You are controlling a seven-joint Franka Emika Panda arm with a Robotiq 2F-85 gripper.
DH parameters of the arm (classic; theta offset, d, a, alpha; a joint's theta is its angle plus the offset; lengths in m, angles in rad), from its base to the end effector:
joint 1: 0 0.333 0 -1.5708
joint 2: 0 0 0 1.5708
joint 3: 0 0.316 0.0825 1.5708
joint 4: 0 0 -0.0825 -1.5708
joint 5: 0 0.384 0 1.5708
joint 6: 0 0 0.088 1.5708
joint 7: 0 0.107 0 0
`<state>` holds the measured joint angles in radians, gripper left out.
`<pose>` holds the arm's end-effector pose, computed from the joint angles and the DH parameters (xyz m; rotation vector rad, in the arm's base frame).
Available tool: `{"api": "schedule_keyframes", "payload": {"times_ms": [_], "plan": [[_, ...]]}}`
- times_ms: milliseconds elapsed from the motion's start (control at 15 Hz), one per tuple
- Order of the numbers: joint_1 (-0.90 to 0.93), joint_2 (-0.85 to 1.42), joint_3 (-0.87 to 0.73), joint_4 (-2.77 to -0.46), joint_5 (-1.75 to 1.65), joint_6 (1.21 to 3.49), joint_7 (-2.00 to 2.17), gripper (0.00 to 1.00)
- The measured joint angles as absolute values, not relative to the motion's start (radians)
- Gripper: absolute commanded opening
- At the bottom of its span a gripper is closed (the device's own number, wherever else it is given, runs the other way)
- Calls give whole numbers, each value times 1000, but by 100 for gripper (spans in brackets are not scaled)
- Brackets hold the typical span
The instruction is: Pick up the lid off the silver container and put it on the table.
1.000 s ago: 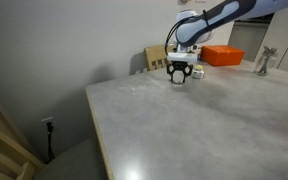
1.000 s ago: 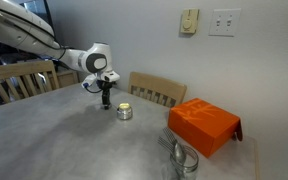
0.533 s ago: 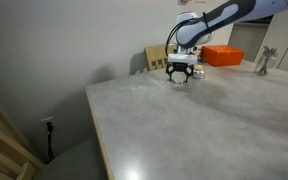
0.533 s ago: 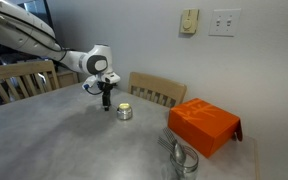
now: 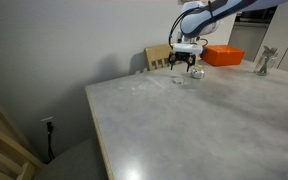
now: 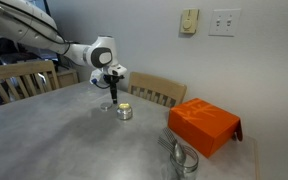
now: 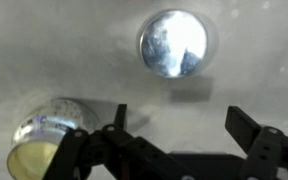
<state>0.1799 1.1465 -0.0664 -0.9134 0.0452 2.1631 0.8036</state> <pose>0.7902 0.1141 0.1838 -2.9352 1.0238 -0.1601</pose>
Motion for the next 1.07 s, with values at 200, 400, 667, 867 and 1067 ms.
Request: {"api": "schedule_keyframes", "payload": {"times_ms": [200, 400, 667, 867, 1067], "plan": [[134, 1057, -25, -950, 52, 2158, 609, 100], [99, 951, 13, -1010, 69, 2121, 425, 100], [79, 834, 33, -1092, 70, 2016, 217, 100], [78, 808, 33, -1112, 70, 1997, 172, 100], [80, 814, 33, -1111, 70, 1998, 174, 100]]}}
